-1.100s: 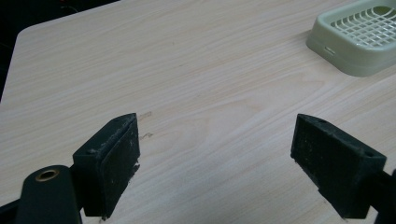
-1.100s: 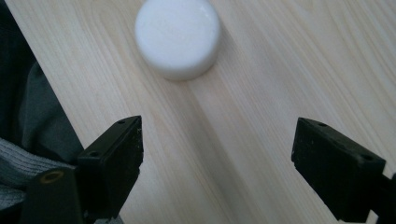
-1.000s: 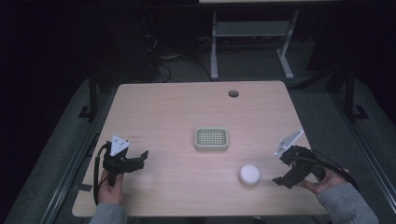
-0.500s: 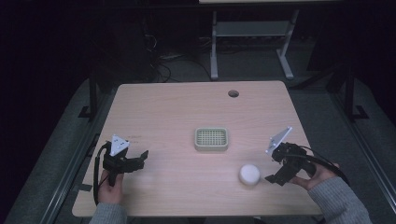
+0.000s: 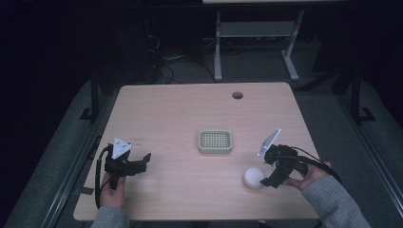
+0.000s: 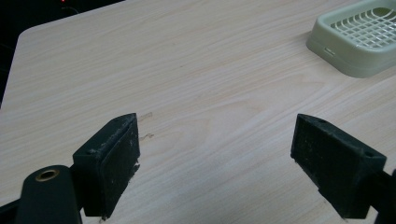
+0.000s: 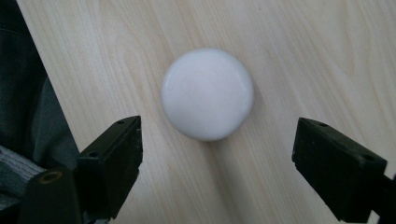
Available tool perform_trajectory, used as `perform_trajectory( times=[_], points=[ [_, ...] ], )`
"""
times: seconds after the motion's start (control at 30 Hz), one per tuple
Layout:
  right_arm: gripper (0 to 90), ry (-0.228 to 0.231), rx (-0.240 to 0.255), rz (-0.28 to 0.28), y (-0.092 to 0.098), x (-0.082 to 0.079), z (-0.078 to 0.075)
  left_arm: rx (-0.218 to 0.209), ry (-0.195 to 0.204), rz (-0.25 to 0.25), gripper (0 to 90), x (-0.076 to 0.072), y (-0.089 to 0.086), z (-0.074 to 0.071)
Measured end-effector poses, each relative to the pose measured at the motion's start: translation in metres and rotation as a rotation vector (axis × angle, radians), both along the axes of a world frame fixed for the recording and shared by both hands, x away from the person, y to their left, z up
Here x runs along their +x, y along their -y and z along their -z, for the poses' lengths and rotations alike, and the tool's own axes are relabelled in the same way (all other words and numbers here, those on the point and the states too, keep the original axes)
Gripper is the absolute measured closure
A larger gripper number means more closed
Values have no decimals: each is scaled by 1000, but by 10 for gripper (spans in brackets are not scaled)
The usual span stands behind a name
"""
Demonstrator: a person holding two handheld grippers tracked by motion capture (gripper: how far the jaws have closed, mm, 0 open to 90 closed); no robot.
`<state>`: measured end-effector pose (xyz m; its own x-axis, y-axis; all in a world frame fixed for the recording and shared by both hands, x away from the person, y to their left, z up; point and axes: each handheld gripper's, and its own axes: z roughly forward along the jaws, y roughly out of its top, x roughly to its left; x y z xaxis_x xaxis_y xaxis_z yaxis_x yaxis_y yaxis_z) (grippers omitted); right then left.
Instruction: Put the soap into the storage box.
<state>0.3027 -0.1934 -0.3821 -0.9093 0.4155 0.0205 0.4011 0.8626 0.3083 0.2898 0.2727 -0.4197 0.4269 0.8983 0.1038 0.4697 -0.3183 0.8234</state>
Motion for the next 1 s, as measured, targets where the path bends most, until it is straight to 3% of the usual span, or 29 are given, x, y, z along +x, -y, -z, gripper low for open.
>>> perform_trajectory(
  times=[1.0],
  points=[
    [155, -49, -48, -35, -25, 14, 23, -3, 1, 1, 152, 0, 0, 0]
  ],
)
